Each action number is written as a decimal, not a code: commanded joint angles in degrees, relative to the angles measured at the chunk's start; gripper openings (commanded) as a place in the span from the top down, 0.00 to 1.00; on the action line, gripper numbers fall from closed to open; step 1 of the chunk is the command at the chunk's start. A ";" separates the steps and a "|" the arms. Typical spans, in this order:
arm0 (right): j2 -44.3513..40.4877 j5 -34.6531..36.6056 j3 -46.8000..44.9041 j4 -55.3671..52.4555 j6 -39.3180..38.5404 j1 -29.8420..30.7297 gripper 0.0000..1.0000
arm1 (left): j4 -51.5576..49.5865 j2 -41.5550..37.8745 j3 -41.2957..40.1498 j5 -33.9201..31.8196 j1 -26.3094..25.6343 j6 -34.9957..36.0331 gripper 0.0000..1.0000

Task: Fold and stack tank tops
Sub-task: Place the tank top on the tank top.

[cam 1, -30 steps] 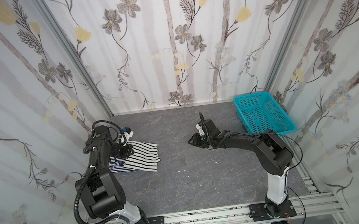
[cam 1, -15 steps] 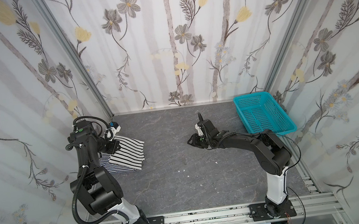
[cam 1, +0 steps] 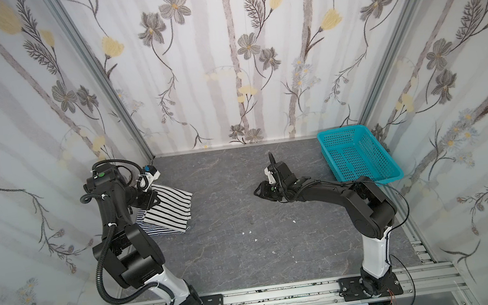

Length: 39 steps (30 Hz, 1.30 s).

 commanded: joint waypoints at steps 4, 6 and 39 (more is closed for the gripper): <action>0.16 0.19 0.65 0.28 0.02 0.14 0.60 | -0.37 6.71 1.32 1.43 2.96 2.78 1.00; -0.05 0.29 0.48 0.18 0.02 0.15 0.60 | 0.68 8.60 1.79 2.31 3.87 2.80 1.00; 0.91 0.11 3.50 -1.72 0.29 2.19 0.60 | 22.24 15.20 -4.42 -6.26 9.35 -7.39 0.59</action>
